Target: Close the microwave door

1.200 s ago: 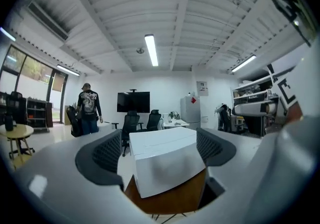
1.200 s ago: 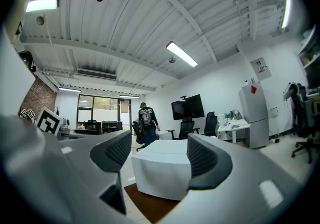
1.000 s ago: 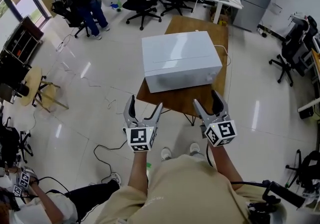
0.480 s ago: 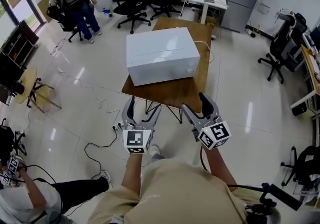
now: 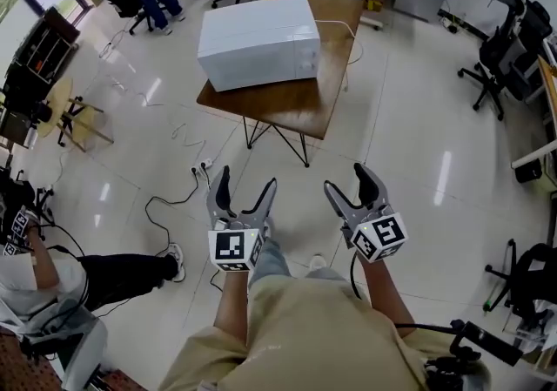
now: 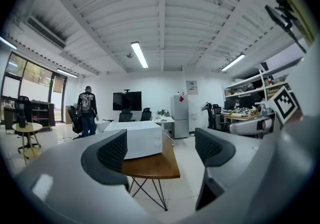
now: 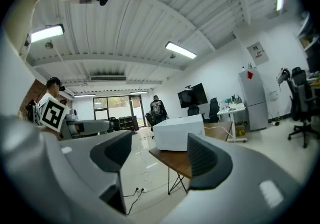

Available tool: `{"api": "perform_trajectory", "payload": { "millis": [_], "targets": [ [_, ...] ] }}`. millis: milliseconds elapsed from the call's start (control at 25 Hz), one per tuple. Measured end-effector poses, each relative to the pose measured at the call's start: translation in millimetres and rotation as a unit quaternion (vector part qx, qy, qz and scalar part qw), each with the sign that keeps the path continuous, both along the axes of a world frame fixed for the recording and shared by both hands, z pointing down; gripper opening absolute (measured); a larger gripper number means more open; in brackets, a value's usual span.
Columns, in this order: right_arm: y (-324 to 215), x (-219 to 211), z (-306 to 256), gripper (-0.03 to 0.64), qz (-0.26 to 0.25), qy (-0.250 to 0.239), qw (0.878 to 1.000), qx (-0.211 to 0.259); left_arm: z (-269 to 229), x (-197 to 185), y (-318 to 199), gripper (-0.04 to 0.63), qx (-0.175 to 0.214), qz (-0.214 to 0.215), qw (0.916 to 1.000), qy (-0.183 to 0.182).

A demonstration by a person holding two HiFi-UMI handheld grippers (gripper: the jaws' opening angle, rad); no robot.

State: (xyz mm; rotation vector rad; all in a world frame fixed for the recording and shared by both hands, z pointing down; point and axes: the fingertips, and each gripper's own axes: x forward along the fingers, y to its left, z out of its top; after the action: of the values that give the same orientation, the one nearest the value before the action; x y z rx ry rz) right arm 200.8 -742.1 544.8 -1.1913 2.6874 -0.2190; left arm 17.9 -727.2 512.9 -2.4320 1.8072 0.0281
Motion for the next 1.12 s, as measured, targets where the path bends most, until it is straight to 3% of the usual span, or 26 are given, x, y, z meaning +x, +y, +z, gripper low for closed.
{"api": "perform_trajectory", "payload": {
  "millis": [200,280,600,720,800,920,1120],
  "targets": [
    [27,10,-34,0.334,-0.001,-0.004,1.0,0.031,-12,-1,45,0.366,0.012,-0.048,0.9977,-0.046],
    [36,4,-39,0.334,-0.006,-0.004,0.999,0.035,-21,-4,53,0.366,0.039,-0.042,0.9977,-0.037],
    [94,-45,-67,0.334,-0.022,-0.012,0.997,0.074,-47,-29,113,0.367,0.071,-0.027,0.9967,-0.026],
    [108,-68,-73,0.334,-0.024,0.007,0.995,0.093,-51,-41,129,0.365,0.063,-0.027,0.9976,-0.01],
    [114,-79,-70,0.334,-0.028,0.021,0.994,0.099,-45,-44,137,0.365,0.044,-0.027,0.9985,-0.019],
    [123,-90,-71,0.334,-0.032,0.03,0.993,0.107,-51,-52,145,0.365,0.081,-0.023,0.9964,-0.014],
    [143,-105,-80,0.334,-0.03,0.034,0.992,0.119,-50,-69,159,0.367,0.077,-0.018,0.9968,-0.01]
  ]
}}
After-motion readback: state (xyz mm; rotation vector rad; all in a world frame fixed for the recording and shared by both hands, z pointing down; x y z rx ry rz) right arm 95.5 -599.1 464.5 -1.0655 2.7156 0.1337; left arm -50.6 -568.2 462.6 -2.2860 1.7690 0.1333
